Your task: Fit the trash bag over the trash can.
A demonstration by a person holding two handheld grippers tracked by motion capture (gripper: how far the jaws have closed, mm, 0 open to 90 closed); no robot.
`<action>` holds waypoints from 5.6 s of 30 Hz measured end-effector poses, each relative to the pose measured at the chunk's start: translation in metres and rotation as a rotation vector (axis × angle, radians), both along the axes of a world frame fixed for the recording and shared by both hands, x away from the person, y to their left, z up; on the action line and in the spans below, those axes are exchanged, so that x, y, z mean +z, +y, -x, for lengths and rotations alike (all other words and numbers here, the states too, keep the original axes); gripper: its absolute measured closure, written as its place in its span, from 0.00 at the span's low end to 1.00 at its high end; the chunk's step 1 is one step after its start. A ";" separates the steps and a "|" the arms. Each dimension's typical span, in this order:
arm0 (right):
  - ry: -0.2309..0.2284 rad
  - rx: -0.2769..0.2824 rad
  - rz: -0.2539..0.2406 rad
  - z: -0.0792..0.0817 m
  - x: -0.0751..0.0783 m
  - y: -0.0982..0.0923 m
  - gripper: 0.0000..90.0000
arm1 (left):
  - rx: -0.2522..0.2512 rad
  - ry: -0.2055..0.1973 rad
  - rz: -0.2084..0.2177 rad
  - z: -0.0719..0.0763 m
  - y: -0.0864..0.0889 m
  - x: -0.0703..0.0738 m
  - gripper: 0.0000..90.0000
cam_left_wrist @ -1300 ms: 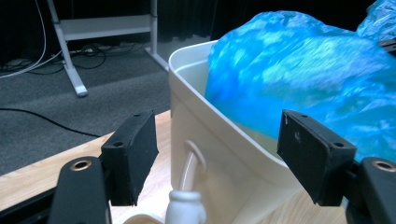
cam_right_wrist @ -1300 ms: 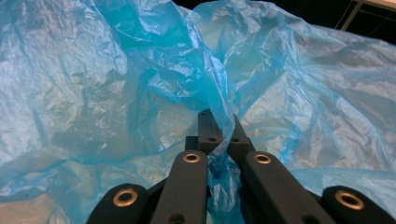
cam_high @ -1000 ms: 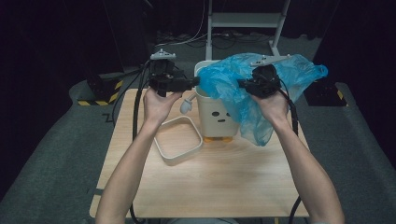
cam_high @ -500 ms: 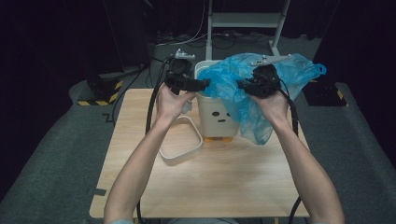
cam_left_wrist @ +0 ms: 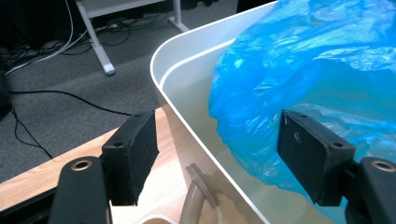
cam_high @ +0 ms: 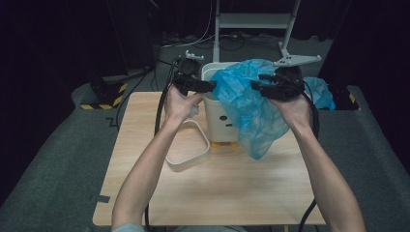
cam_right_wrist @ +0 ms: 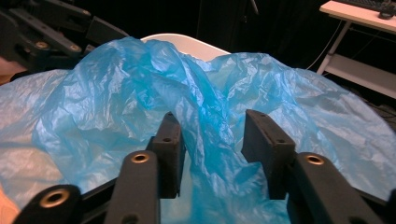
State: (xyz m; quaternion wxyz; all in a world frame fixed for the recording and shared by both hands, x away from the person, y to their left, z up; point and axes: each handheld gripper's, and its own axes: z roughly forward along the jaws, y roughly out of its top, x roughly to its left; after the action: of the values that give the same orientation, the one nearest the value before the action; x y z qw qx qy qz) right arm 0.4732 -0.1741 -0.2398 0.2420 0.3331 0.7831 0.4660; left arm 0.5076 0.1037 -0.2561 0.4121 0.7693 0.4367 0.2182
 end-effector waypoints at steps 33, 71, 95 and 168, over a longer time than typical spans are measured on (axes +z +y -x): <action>0.057 0.025 0.118 -0.014 -0.011 0.042 0.91 | -0.219 -0.033 -0.013 0.027 -0.035 0.014 0.97; 0.046 0.036 0.099 -0.010 -0.001 0.036 1.00 | -0.310 -0.029 0.034 0.058 -0.023 0.018 0.47; 0.001 -0.015 0.017 0.004 0.015 -0.008 0.63 | -0.323 -0.074 -0.010 0.051 -0.023 0.040 1.00; 0.073 -0.020 0.035 -0.010 0.004 -0.013 0.64 | -0.202 0.043 0.028 0.010 -0.009 0.015 0.85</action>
State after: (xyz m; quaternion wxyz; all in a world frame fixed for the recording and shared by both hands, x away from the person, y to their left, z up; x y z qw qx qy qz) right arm 0.4836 -0.1867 -0.2362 0.2235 0.3533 0.7962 0.4373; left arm 0.4972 0.0946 -0.2409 0.4330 0.8081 0.3688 0.1530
